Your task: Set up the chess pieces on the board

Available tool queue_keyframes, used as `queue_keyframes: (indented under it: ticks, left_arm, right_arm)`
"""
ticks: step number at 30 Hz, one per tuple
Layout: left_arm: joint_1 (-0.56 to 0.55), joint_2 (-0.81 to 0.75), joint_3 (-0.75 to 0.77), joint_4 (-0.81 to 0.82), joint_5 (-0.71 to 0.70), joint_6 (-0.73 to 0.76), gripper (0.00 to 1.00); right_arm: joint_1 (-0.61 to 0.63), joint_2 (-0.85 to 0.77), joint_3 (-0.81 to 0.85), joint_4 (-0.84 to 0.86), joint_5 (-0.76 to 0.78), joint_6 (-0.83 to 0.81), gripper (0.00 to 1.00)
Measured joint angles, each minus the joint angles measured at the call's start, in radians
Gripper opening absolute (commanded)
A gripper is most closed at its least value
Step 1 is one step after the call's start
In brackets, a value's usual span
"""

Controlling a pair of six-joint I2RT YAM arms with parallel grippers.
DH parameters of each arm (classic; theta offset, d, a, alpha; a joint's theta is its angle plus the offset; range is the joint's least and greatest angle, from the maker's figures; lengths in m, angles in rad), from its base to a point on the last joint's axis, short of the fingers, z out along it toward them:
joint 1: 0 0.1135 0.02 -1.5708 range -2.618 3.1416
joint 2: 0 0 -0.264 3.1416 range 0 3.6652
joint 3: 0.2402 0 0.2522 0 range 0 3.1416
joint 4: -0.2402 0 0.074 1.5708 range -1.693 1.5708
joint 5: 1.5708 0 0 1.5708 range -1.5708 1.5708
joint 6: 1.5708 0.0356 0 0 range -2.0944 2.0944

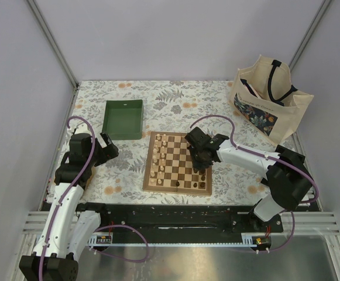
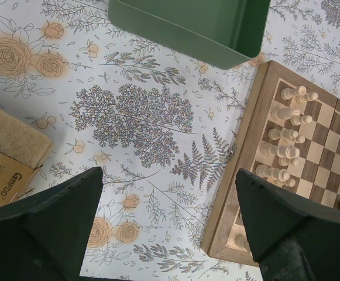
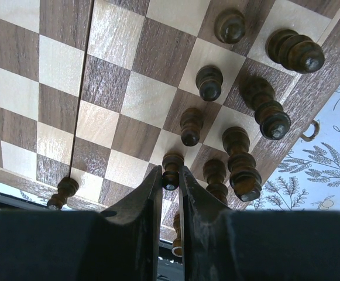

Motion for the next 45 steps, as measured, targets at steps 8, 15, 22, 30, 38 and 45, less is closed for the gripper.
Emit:
queue_keyframes:
  ticks: [8,15,22,30,38,45]
  left_arm:
    - [0.0,0.0,0.0,0.0,0.0,0.0,0.99]
    - [0.0,-0.002,0.0,0.0,0.0,0.0,0.99]
    - [0.0,-0.006,0.0,0.0,0.0,0.0,0.99]
    - [0.0,-0.012,0.0,0.0,0.0,0.0,0.99]
    - [0.0,-0.012,0.0,0.0,0.0,0.0,0.99]
    - [0.0,-0.012,0.0,0.0,0.0,0.0,0.99]
  right_arm:
    - [0.0,0.002,0.0,0.006,-0.002,-0.001,0.24]
    - [0.0,0.002,0.0,0.005,-0.002,-0.005,0.25]
    - [0.0,0.002,0.0,0.005,-0.002,-0.01,0.27]
    - [0.0,0.002,0.0,0.004,-0.002,-0.013,0.31]
    - [0.0,0.016,0.0,0.002,-0.003,-0.02,0.29]
    - [0.0,0.016,0.011,-0.004,-0.002,-0.028,0.25]
